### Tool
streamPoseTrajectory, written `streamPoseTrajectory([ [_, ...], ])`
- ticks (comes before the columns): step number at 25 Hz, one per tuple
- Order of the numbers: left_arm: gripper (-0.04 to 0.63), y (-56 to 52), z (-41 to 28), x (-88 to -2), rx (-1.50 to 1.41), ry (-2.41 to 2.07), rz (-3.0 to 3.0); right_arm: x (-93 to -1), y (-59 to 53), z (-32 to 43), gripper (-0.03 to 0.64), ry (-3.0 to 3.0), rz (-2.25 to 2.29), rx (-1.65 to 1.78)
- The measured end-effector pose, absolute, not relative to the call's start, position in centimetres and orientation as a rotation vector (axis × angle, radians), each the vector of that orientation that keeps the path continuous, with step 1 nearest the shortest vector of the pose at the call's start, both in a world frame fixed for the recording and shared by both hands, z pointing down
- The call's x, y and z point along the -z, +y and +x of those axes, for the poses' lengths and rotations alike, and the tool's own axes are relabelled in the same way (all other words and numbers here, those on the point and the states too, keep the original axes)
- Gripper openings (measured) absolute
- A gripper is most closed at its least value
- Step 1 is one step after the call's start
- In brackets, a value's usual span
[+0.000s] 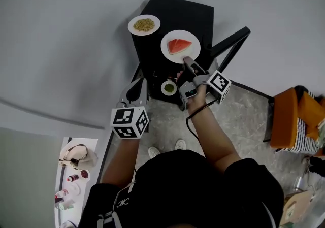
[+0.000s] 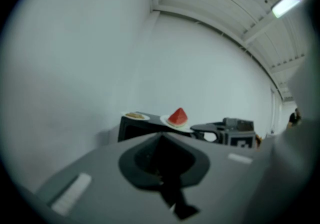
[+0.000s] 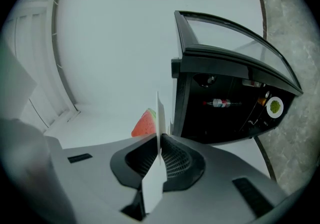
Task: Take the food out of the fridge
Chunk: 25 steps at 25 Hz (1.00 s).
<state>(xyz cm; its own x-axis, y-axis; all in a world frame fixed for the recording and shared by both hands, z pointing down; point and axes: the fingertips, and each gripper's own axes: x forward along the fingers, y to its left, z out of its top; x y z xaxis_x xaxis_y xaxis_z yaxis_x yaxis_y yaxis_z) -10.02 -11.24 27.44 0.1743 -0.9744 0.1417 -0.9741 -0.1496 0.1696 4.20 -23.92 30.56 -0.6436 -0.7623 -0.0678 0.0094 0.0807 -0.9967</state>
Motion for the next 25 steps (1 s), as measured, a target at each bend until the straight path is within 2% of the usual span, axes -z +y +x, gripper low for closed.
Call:
streamPoseTrajectory([
  [10,0.001,-10.2,-11.2,-27.4,-0.004,-1.922,2.182,-30.9,-31.0,1.4,0.015,1.64,-0.815,1.634],
  [25,0.002,-8.6,-13.0,-28.7,-0.008,-1.957,2.097,-32.2,-35.1,0.1,0.017,1.55,-0.942,1.675],
])
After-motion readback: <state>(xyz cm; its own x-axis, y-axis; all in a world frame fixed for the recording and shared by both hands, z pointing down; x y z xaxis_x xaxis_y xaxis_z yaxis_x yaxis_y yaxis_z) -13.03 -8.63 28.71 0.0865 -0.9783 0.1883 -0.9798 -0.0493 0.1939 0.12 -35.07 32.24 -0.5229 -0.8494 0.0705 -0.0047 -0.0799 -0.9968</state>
